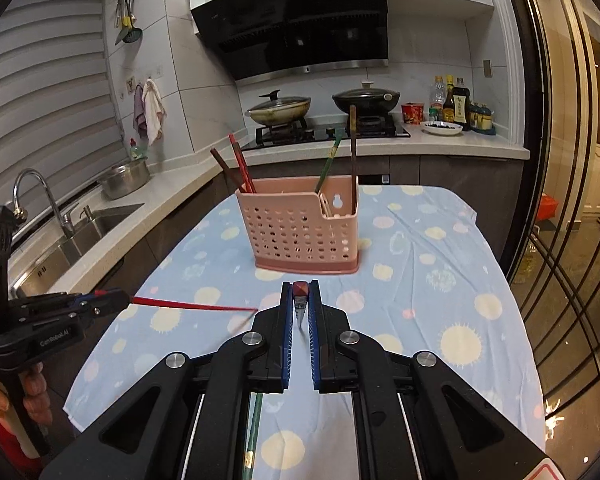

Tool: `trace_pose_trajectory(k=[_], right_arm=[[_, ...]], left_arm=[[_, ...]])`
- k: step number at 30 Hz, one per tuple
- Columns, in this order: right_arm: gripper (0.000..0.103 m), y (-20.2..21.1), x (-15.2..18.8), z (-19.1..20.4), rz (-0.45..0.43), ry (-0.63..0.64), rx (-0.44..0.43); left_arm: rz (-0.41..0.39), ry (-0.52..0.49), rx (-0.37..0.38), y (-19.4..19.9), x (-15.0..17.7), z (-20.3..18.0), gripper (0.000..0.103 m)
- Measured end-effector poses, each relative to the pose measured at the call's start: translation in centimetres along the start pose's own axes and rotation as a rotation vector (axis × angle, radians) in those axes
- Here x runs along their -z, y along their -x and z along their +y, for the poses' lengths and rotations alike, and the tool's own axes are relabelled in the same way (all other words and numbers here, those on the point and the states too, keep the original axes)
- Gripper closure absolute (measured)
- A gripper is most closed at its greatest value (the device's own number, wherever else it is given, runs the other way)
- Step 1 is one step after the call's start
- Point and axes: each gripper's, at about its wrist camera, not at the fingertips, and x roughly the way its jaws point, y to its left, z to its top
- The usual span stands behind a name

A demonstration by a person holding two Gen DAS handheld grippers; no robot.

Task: Organize utensils
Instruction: 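Carry both chopsticks up over the pink holder with both tools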

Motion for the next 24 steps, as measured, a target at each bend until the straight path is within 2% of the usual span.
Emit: trace_pose_trajectory(k=[13, 24], right_arm=[[0.096, -2.2, -8.5, -0.7, -0.093, 0.013, -0.034], [0.096, -4.2, -19.6, -0.4, -0.24, 0.007, -0.05]], left_arm=[[-0.167, -0.067, -0.01, -0.3, -11.8, -1.4, 0.096], [-0.286, -0.08, -0.007, -0.7, -21.8, -2.2, 0.096]])
